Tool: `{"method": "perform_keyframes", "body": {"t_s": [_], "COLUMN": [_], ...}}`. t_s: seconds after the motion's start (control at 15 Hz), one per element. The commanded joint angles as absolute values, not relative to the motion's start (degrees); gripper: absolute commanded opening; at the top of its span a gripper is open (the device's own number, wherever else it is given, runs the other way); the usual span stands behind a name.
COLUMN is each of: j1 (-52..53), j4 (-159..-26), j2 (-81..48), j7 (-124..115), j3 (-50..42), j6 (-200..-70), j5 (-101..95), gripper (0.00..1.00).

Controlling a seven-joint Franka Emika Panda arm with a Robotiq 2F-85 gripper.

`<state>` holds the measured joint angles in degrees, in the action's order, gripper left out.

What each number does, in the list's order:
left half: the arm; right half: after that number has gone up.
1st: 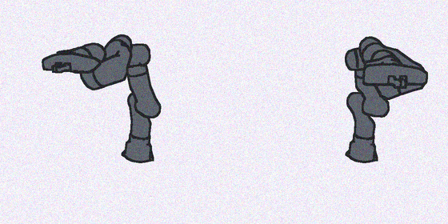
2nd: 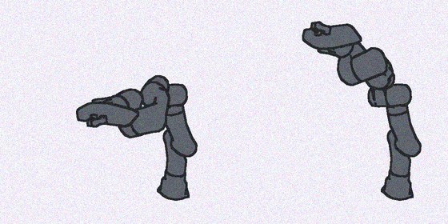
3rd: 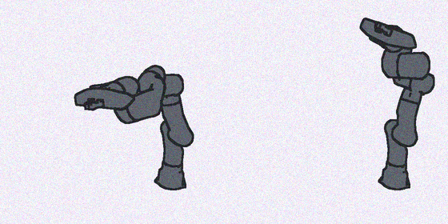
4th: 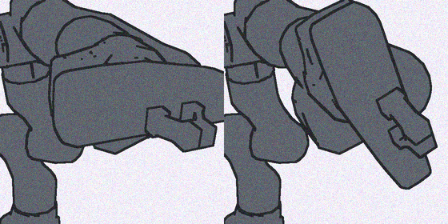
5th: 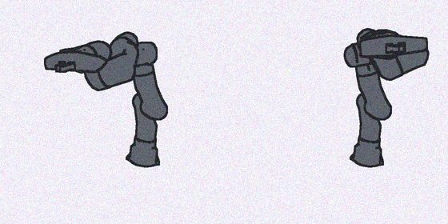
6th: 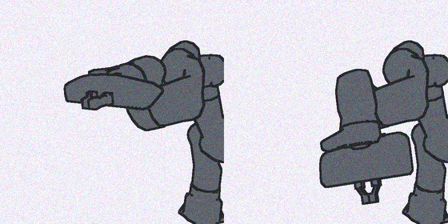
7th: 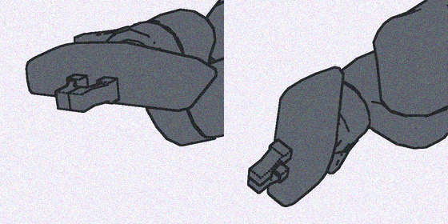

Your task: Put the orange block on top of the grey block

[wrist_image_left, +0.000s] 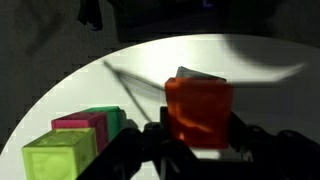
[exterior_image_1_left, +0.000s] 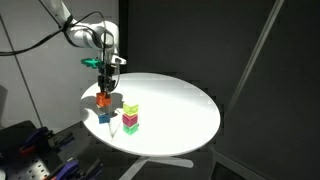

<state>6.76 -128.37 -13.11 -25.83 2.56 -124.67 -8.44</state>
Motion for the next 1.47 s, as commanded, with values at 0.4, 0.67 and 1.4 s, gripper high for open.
{"method": "perform_keyframes", "body": {"t_s": [0.4, 0.67, 1.4], "j1": [7.48, 7.40, 6.62], "j4": [-127.52, -127.93, -131.16], "j2": [-12.98, -11.97, -4.84], "j7": [-26.43, -25.90, -18.27], "j3": [1.90, 1.98, 3.22], "j6": [-123.77, -123.73, -127.94], "j5": [-9.91, -9.74, -8.86], "gripper": [1.00, 1.00, 1.00]}}
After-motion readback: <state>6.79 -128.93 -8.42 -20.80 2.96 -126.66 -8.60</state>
